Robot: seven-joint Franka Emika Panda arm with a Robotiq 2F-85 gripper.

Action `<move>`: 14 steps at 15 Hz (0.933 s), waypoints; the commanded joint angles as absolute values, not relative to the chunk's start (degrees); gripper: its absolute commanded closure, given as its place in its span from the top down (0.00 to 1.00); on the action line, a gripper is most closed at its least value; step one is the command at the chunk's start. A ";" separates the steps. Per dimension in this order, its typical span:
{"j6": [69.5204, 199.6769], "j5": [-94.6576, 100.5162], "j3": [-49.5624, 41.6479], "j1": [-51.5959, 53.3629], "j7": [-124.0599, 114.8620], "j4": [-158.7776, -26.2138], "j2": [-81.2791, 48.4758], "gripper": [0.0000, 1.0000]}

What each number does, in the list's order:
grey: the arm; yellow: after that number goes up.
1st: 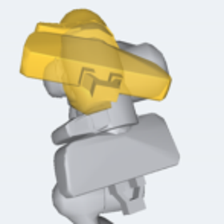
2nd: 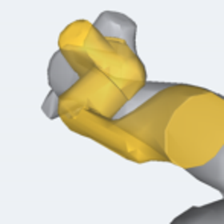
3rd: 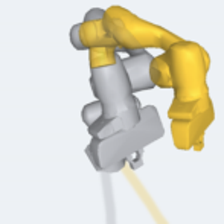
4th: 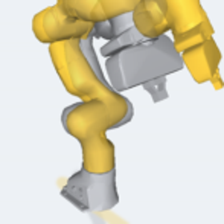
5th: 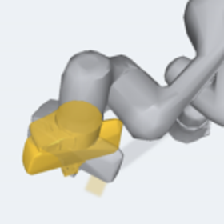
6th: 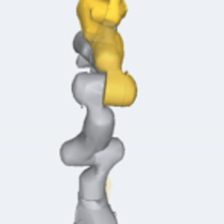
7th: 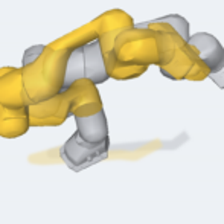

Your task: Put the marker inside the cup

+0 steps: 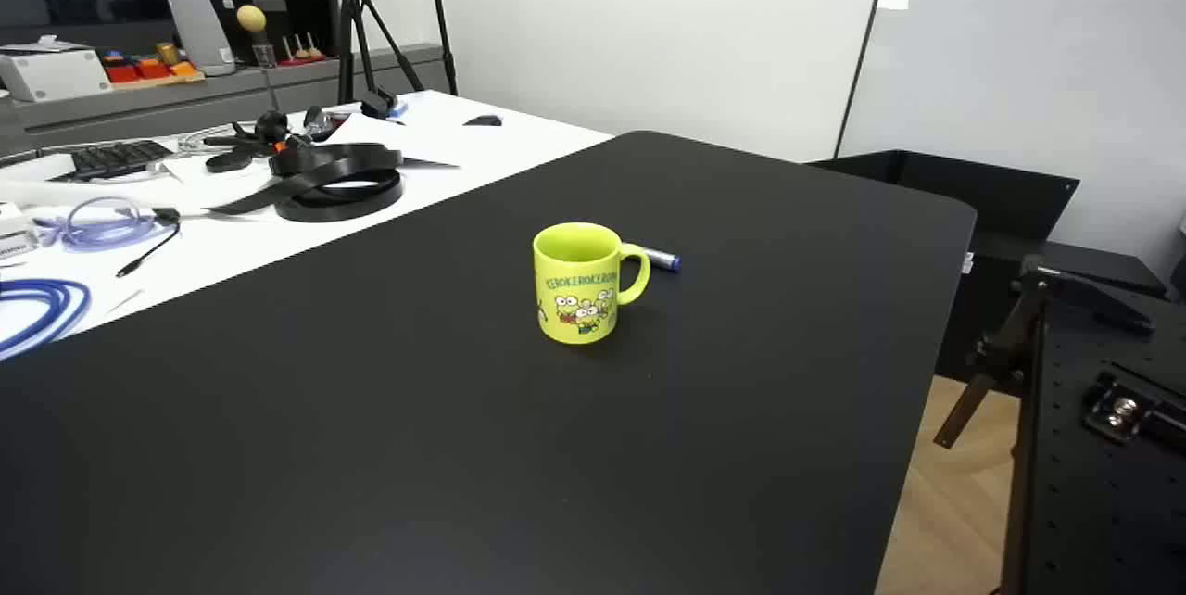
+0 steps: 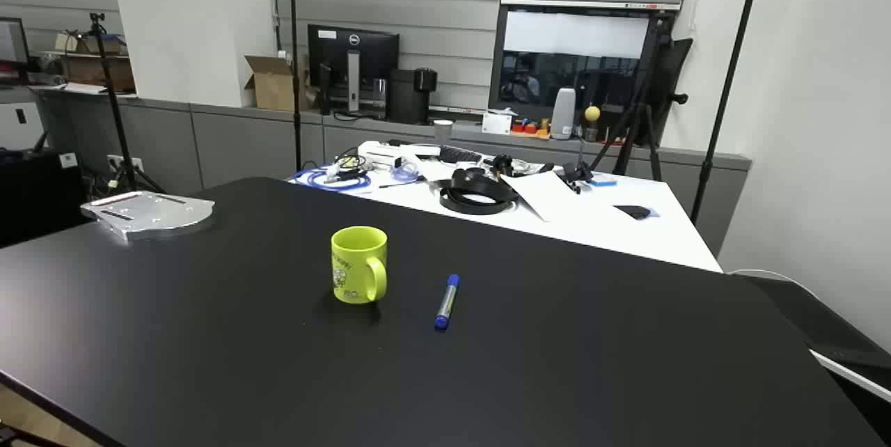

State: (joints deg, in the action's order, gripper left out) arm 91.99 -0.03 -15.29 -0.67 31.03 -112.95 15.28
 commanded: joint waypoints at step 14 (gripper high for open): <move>100.04 0.23 -13.34 -3.51 24.74 -113.55 13.42 1.00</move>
State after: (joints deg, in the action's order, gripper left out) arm 95.14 -0.05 -14.75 -1.35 30.04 -113.40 15.23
